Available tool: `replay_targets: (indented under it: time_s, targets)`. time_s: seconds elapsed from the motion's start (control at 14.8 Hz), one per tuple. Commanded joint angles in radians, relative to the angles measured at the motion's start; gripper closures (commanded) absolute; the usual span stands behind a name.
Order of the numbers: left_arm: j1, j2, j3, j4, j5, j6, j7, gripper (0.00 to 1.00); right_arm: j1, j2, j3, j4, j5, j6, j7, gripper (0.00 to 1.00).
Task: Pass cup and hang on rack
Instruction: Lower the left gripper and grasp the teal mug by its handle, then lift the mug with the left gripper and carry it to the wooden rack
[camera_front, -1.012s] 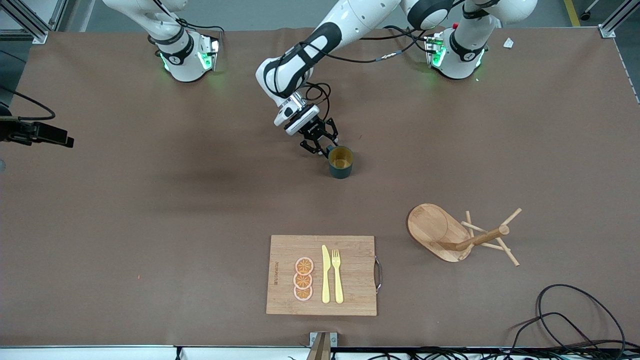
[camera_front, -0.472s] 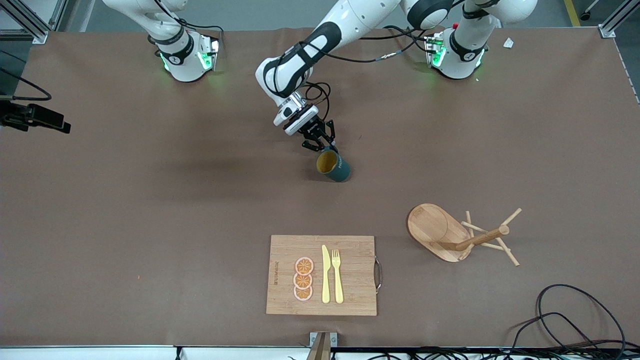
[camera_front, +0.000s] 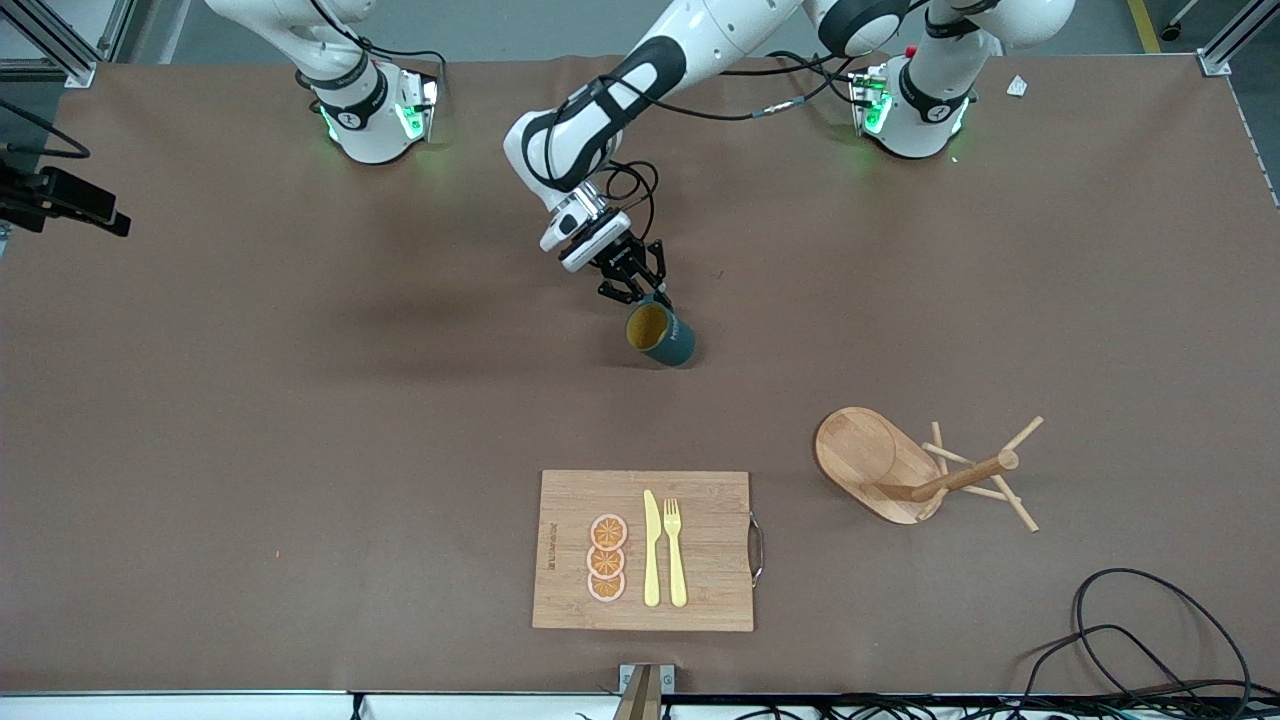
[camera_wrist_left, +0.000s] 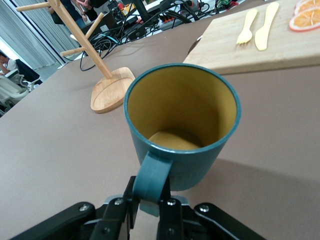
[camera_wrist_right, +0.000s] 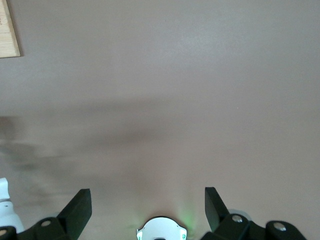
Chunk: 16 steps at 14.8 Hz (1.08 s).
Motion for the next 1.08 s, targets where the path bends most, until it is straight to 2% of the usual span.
replay_targets:
  time_s: [0.0, 0.4, 0.67, 1.01]
  targets:
    - [0.050, -0.061, -0.015, -0.008, -0.051, 0.015, 0.053, 0.99, 0.008, -0.062, 0.000, -0.056, 0.001, 0.011, 0.018, 0.00]
    - [0.156, -0.244, -0.012, -0.008, -0.327, 0.149, 0.173, 0.99, 0.020, -0.118, -0.019, -0.076, 0.001, 0.005, 0.012, 0.00]
    - [0.262, -0.367, -0.011, -0.010, -0.543, 0.224, 0.283, 0.99, 0.021, -0.114, -0.016, -0.073, -0.010, 0.019, 0.009, 0.00]
    - [0.420, -0.485, -0.012, -0.008, -0.839, 0.235, 0.512, 0.99, 0.024, -0.112, -0.003, -0.065, -0.034, 0.019, 0.007, 0.00]
